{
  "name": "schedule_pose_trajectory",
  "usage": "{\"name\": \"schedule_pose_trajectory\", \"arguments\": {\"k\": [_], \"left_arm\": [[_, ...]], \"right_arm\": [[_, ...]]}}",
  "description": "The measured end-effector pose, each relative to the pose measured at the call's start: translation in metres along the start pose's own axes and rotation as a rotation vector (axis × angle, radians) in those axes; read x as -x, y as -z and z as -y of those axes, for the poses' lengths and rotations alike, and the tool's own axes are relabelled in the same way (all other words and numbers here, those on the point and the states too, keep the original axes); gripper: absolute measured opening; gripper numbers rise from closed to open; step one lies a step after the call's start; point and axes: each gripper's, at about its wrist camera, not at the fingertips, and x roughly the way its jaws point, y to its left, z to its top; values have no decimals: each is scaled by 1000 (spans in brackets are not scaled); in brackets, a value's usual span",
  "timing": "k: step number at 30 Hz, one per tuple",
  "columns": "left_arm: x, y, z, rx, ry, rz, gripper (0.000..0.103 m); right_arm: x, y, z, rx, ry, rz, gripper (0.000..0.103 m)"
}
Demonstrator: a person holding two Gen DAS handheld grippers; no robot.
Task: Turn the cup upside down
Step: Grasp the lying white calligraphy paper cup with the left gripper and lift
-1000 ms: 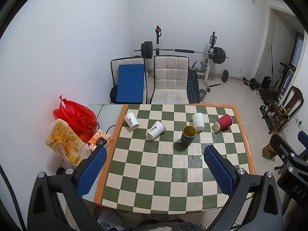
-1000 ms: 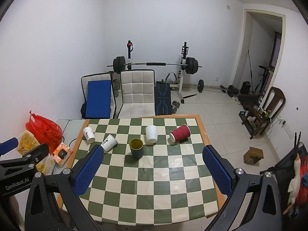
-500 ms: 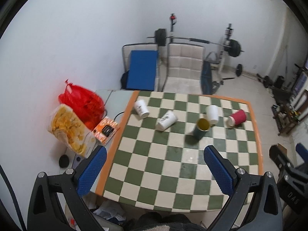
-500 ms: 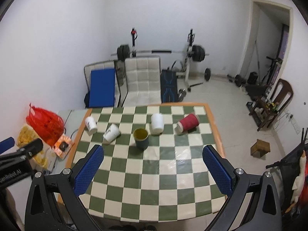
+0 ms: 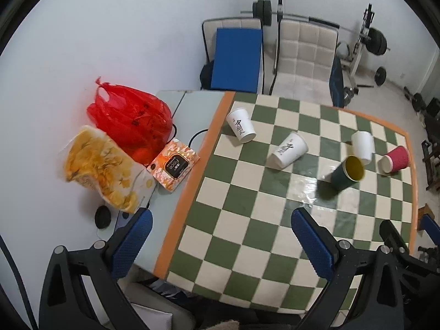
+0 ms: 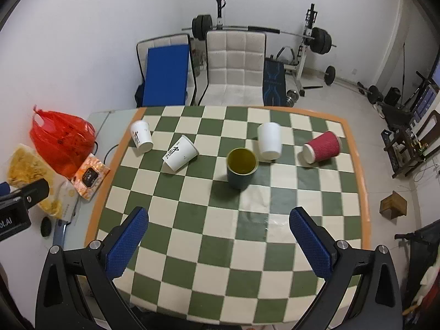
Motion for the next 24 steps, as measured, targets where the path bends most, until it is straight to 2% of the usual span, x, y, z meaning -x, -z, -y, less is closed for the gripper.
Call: {"name": "schedule_pose_trajectory", "arguments": {"k": [13,17,24], "left_arm": [[-153,-101,-22,-49,9,-162,103],[-207,-127,-22,-31,56,-254,103],[-309,-167,-14,81,197,-487,103]], "right_arm": [[-176,-48,-66,-36,71,-207,103],[-221,-55,-74,-48,101,-263,103],[-276,-58,-77,-65,150,-356,103]]}}
